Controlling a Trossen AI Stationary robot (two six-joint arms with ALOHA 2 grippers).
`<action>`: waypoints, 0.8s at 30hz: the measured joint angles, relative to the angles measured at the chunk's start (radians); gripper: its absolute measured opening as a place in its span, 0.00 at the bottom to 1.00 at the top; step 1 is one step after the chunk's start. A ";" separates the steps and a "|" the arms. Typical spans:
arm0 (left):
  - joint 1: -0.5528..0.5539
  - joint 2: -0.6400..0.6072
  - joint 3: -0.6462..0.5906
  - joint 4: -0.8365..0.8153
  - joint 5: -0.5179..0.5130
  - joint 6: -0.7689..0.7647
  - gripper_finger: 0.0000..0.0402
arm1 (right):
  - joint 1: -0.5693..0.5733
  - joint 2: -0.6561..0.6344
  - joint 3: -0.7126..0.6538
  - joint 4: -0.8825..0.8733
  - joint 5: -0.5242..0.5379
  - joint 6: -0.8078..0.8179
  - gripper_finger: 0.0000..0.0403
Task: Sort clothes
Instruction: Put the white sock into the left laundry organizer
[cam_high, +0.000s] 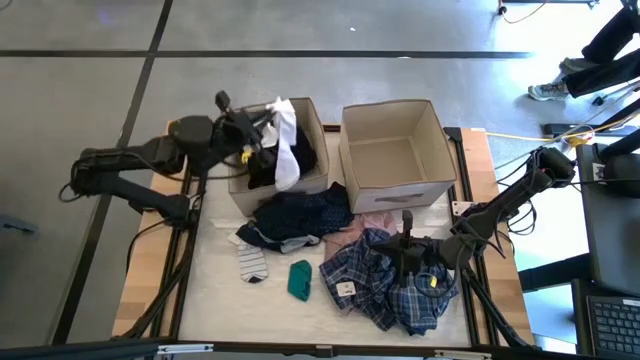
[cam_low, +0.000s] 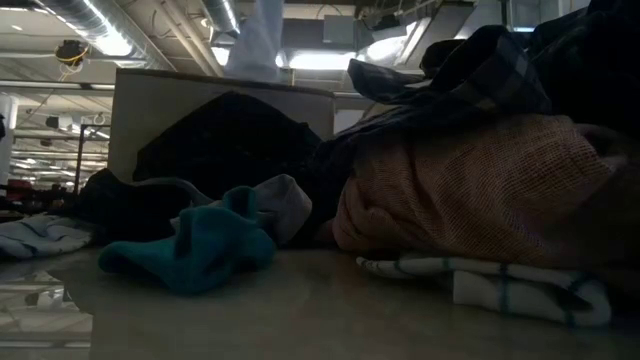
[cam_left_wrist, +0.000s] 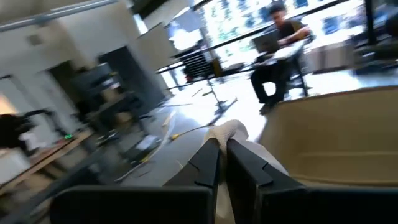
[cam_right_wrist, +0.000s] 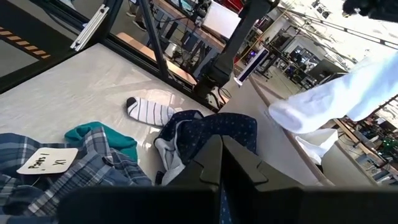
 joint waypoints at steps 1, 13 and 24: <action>0.026 0.000 0.000 -0.001 0.000 0.005 0.04 | 0.000 0.000 0.000 0.000 0.000 0.000 0.03; 0.263 0.006 0.000 -0.290 0.000 -0.187 0.04 | 0.000 0.000 0.000 0.002 0.000 0.000 0.03; 0.331 0.083 -0.001 -0.507 0.038 -0.431 0.04 | 0.000 0.000 0.000 0.003 0.000 0.000 0.03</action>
